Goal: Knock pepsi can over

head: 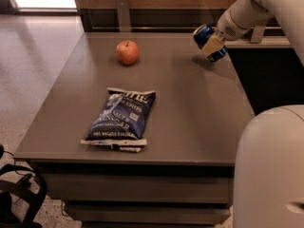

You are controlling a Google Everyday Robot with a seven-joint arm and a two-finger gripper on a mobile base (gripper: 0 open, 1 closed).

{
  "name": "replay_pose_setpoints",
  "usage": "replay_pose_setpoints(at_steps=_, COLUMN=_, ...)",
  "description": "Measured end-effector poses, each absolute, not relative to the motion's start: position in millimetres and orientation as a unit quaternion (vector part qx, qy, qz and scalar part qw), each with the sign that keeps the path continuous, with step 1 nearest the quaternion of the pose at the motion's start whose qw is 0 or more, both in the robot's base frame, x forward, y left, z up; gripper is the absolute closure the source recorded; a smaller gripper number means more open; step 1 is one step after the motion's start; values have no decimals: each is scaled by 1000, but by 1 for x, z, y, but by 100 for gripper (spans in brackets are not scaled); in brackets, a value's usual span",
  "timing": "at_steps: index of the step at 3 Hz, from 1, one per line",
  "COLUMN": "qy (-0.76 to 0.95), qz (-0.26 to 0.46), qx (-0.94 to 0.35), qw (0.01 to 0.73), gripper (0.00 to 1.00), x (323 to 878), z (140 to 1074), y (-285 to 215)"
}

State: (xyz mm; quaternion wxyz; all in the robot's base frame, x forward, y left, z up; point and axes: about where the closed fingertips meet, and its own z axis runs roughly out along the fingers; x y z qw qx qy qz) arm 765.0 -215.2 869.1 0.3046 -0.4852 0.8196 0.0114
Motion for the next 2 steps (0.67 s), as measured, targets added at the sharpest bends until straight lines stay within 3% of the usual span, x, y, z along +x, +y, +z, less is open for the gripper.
replay_pose_setpoints(at_steps=2, qy=823, qz=21, qx=-516, qw=237, gripper=100, x=751, z=849, y=-211)
